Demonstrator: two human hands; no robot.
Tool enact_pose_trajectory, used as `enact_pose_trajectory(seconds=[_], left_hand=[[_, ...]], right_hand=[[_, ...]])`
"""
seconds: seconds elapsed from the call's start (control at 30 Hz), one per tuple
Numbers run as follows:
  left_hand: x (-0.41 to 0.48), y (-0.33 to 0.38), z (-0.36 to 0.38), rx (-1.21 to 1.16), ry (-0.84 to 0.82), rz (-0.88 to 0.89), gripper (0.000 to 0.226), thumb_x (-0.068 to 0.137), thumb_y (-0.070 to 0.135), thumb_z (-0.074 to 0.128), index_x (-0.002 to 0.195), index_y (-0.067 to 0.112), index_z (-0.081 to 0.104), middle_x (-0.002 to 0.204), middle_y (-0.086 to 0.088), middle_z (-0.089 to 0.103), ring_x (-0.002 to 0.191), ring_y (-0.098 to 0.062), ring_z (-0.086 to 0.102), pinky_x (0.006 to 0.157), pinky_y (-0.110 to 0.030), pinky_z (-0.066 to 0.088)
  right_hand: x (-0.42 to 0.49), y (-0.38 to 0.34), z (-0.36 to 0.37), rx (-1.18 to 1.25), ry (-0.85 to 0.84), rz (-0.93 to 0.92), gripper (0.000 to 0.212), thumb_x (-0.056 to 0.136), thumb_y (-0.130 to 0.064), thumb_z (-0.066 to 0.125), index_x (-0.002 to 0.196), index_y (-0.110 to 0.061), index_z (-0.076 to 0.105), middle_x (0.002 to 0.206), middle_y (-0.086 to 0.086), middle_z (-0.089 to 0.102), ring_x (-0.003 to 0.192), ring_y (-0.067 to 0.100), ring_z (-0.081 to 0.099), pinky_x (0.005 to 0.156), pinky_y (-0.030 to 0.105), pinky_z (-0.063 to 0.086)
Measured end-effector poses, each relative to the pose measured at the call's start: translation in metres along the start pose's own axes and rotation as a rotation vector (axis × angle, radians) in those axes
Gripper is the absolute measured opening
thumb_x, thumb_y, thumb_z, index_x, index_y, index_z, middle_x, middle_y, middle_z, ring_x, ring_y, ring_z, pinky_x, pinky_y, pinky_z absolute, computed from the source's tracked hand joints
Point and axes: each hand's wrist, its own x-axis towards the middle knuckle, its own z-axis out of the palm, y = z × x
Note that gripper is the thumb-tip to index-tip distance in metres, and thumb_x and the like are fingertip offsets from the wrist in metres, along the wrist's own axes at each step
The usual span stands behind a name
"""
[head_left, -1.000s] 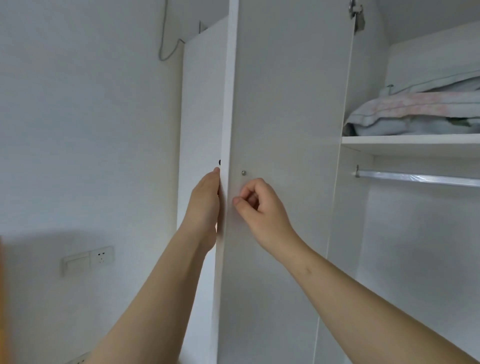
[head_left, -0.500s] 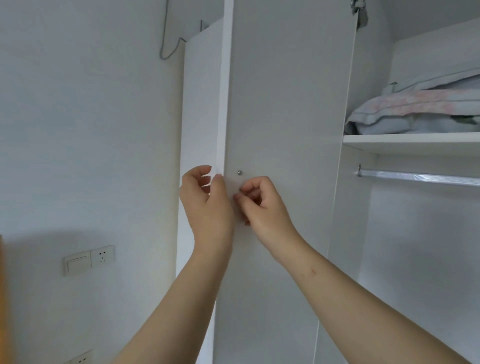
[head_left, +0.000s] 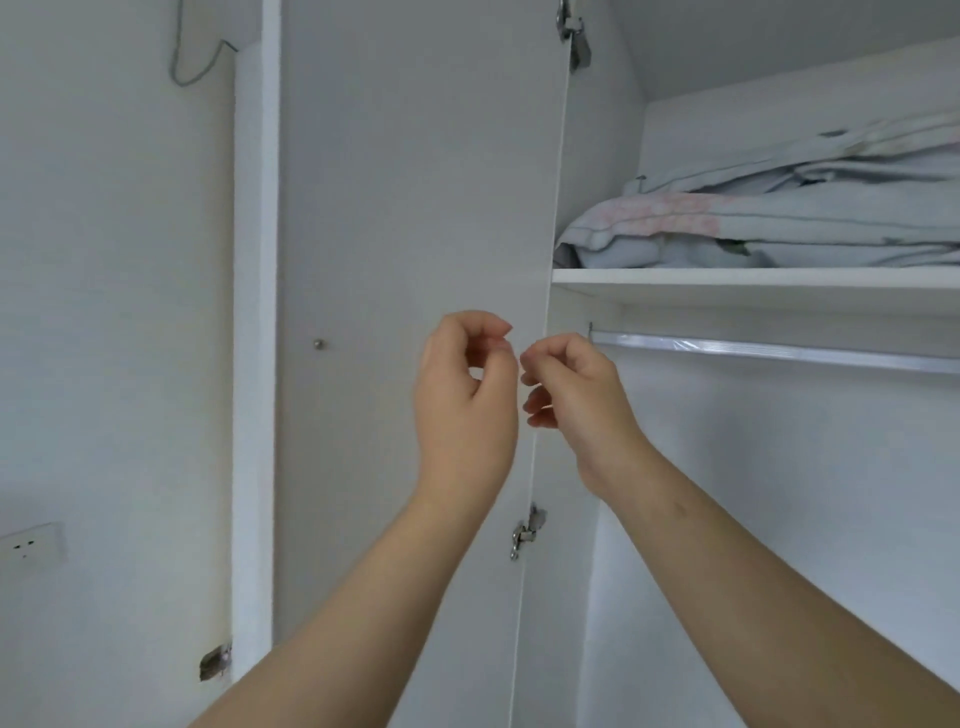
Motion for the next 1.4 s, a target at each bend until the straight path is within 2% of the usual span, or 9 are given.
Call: enact_pose_trajectory(seconds=[0.1, 0.23, 0.37, 0.57, 0.73, 0.93, 1.07, 1.17, 1.4], left_hand=[[-0.009, -0.004, 0.041, -0.099, -0.071, -0.078, 0.035, 0.085, 0.0, 0.047, 0.074, 0.033, 0.053, 0.078, 0.013, 0.055, 0.069, 0.002, 0.05, 0.064, -0.008, 0.039], [-0.024, -0.001, 0.096, -0.217, -0.206, -0.143, 0.036, 0.086, 0.0, 0.046, 0.074, 0.032, 0.054, 0.08, 0.009, 0.055, 0.077, -0.008, 0.053, 0.071, -0.016, 0.042], [-0.029, 0.0, 0.14, -0.29, -0.283, -0.174, 0.033, 0.086, 0.001, 0.048, 0.075, 0.032, 0.054, 0.078, 0.009, 0.055, 0.073, -0.006, 0.051, 0.07, -0.018, 0.041], [-0.026, -0.001, 0.2, -0.329, -0.38, -0.151, 0.03, 0.087, 0.006, 0.049, 0.076, 0.034, 0.052, 0.081, 0.012, 0.055, 0.069, -0.002, 0.05, 0.059, -0.006, 0.04], [0.003, 0.002, 0.241, -0.288, -0.446, -0.043, 0.016, 0.087, 0.009, 0.049, 0.085, 0.023, 0.054, 0.09, 0.005, 0.058, 0.073, -0.003, 0.051, 0.064, -0.017, 0.039], [0.049, -0.003, 0.275, -0.177, -0.507, 0.105, 0.008, 0.085, 0.015, 0.051, 0.085, 0.022, 0.055, 0.09, 0.004, 0.058, 0.07, -0.005, 0.05, 0.068, -0.028, 0.041], [0.076, -0.011, 0.293, -0.077, -0.534, 0.245, 0.006, 0.088, 0.021, 0.049, 0.085, 0.022, 0.055, 0.09, 0.003, 0.057, 0.07, -0.01, 0.05, 0.067, -0.028, 0.039], [0.094, -0.016, 0.307, 0.02, -0.533, 0.332, 0.007, 0.087, 0.021, 0.05, 0.09, 0.021, 0.057, 0.091, 0.005, 0.054, 0.078, -0.014, 0.051, 0.069, -0.028, 0.04], [0.134, -0.011, 0.35, 0.089, -0.417, 0.458, 0.009, 0.086, 0.018, 0.052, 0.09, 0.022, 0.058, 0.091, 0.005, 0.053, 0.088, -0.015, 0.05, 0.075, -0.028, 0.039]], right_hand=[[-0.005, -0.004, -0.047, -0.018, 0.092, 0.036, 0.014, 0.089, -0.013, 0.054, 0.076, -0.018, 0.054, 0.073, -0.001, 0.055, 0.056, 0.013, 0.05, 0.057, 0.026, 0.044], [-0.017, -0.007, -0.11, -0.11, 0.254, 0.051, 0.015, 0.089, -0.014, 0.054, 0.075, -0.018, 0.054, 0.073, -0.001, 0.056, 0.055, 0.013, 0.05, 0.058, 0.026, 0.044], [-0.028, -0.013, -0.156, -0.205, 0.37, 0.087, 0.012, 0.089, -0.015, 0.054, 0.077, -0.016, 0.055, 0.075, 0.0, 0.058, 0.057, 0.013, 0.052, 0.059, 0.026, 0.046], [-0.028, -0.031, -0.206, -0.342, 0.494, 0.071, 0.011, 0.089, -0.015, 0.054, 0.078, -0.014, 0.054, 0.073, 0.0, 0.057, 0.057, 0.015, 0.051, 0.058, 0.026, 0.045], [-0.009, -0.045, -0.228, -0.423, 0.554, 0.037, 0.013, 0.089, -0.017, 0.054, 0.076, -0.016, 0.053, 0.074, 0.0, 0.056, 0.058, 0.015, 0.051, 0.059, 0.025, 0.044], [0.031, -0.057, -0.239, -0.487, 0.599, -0.025, 0.015, 0.089, -0.018, 0.054, 0.074, -0.018, 0.051, 0.076, 0.001, 0.055, 0.058, 0.014, 0.05, 0.059, 0.026, 0.044], [0.056, -0.059, -0.25, -0.506, 0.62, -0.065, 0.015, 0.089, -0.019, 0.054, 0.074, -0.018, 0.051, 0.076, 0.001, 0.055, 0.058, 0.015, 0.05, 0.058, 0.025, 0.043], [0.074, -0.059, -0.261, -0.576, 0.613, -0.075, 0.015, 0.089, -0.019, 0.053, 0.074, -0.018, 0.05, 0.076, 0.0, 0.055, 0.059, 0.014, 0.05, 0.059, 0.026, 0.042], [0.113, -0.078, -0.313, -0.914, 0.529, -0.261, 0.013, 0.086, -0.023, 0.053, 0.074, -0.021, 0.052, 0.071, -0.003, 0.055, 0.064, 0.017, 0.05, 0.064, 0.032, 0.043]])
